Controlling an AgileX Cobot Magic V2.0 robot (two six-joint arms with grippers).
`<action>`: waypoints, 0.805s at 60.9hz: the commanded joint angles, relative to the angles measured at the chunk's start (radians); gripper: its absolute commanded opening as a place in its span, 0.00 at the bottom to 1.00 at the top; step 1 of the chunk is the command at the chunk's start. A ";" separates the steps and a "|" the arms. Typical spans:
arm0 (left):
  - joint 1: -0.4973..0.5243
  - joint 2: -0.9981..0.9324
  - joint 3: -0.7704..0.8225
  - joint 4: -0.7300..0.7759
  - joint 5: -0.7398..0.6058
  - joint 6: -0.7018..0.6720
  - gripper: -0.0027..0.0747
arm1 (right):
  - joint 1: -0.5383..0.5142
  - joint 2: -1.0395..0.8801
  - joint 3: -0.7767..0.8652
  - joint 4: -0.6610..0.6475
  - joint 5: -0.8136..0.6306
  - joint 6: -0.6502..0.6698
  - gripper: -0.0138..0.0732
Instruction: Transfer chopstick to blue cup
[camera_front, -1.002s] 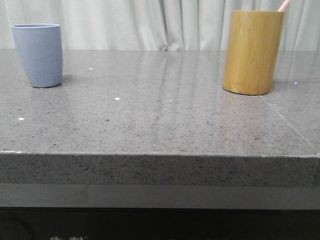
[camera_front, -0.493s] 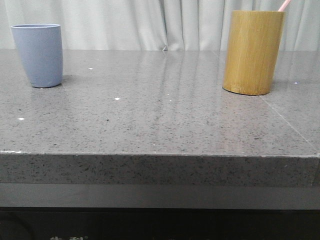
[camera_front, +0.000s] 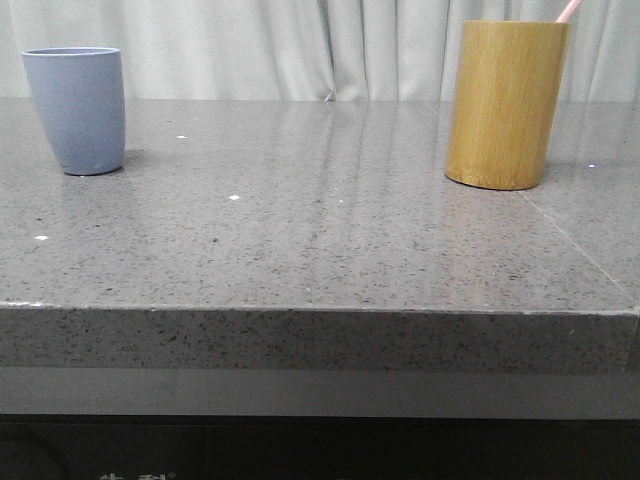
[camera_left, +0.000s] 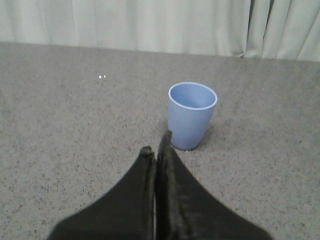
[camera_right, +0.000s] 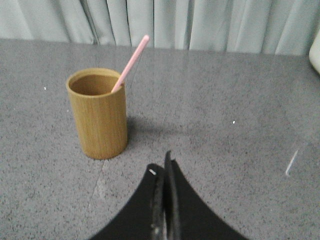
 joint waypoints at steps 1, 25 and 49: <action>-0.008 0.056 -0.031 -0.013 -0.076 -0.009 0.01 | -0.005 0.059 -0.031 -0.011 -0.056 -0.003 0.08; -0.008 0.227 -0.031 -0.022 -0.078 -0.009 0.01 | -0.005 0.206 -0.031 -0.011 0.017 -0.009 0.12; -0.008 0.242 -0.039 -0.022 -0.143 -0.001 0.68 | -0.005 0.213 -0.031 -0.011 0.028 -0.018 0.78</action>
